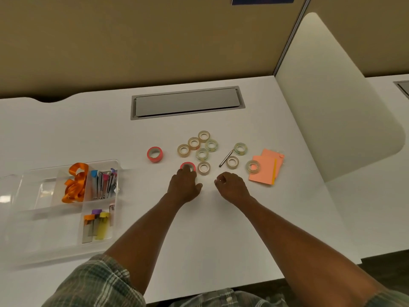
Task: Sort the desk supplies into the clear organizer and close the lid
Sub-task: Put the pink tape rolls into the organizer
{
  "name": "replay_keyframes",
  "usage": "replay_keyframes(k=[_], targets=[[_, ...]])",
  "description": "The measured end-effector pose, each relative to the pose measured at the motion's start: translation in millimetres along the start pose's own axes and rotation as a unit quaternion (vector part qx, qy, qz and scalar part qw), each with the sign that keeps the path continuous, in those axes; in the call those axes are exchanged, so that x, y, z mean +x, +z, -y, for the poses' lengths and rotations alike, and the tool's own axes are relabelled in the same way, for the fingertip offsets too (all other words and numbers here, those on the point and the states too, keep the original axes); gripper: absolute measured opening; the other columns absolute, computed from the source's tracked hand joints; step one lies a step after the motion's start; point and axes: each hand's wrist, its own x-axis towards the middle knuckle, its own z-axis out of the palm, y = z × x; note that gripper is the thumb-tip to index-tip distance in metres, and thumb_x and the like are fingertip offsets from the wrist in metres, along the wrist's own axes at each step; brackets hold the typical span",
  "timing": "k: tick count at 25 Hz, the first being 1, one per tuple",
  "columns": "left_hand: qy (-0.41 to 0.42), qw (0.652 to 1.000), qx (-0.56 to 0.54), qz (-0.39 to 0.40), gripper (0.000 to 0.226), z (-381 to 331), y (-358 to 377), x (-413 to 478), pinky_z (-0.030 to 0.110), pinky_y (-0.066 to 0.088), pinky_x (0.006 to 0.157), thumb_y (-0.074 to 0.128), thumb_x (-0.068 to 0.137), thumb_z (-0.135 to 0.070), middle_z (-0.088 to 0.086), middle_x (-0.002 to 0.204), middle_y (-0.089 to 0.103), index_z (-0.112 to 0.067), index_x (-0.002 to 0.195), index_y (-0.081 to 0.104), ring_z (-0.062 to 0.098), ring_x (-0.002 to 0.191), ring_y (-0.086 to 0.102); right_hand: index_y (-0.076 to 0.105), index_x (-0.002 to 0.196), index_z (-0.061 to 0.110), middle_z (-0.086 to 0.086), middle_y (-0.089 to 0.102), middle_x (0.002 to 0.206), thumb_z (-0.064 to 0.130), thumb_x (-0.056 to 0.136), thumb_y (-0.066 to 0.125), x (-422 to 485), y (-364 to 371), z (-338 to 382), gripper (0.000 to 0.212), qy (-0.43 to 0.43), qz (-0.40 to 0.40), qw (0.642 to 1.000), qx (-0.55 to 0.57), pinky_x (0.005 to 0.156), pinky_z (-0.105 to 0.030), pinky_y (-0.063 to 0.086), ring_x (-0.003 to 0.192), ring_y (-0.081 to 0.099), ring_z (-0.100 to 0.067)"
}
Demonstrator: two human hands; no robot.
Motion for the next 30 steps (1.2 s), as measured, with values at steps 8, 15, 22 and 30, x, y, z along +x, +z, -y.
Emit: replay_keyframes(k=[8,15,22,30], targets=[[-0.030,0.983,-0.104,-0.148,0.016,40.8,-18.2,-58.4,0.033,0.047,0.066,0.065,0.086,-0.027,0.004,0.091,0.057,-0.015,0.092,0.059,0.023,0.082,0.053,0.059,0.121,0.021,-0.005,0.069,0.107,0.029,0.092,0.055,29.0,28.5,96.0,0.030,-0.168,0.011,0.984,-0.066,0.081,-0.034,0.049,0.101,0.065,-0.025],[-0.074,0.960,-0.175,-0.206,0.021,103.9,-35.2,-108.1,0.018,0.038,0.057,0.068,0.087,-0.029,-0.008,0.075,0.051,-0.024,0.084,0.047,0.010,0.067,0.047,0.016,0.156,0.030,-0.010,0.065,0.114,0.019,0.089,0.052,43.5,86.4,179.6,0.077,-0.171,0.156,0.947,-0.224,0.081,-0.038,0.051,0.102,0.064,-0.030],[-0.110,0.936,-0.222,-0.248,0.022,167.5,-68.8,-147.4,0.013,0.043,0.062,0.071,0.087,-0.030,-0.008,0.082,0.058,-0.025,0.092,0.050,0.009,0.072,0.055,0.049,0.132,0.023,-0.012,0.063,0.122,0.020,0.087,0.051,56.9,112.1,180.0,0.045,-0.109,0.065,0.976,-0.178,0.090,-0.039,0.048,0.114,0.061,-0.034],[-0.101,0.924,-0.238,-0.280,0.017,245.9,-89.8,-200.5,0.030,0.052,0.066,0.071,0.087,-0.023,-0.004,0.080,0.059,-0.016,0.087,0.055,0.012,0.073,0.056,0.064,0.101,0.021,-0.009,0.070,0.103,0.023,0.090,0.055,24.6,127.3,184.9,0.014,-0.118,-0.045,0.989,-0.070,0.078,-0.037,0.047,0.098,0.063,-0.034]])
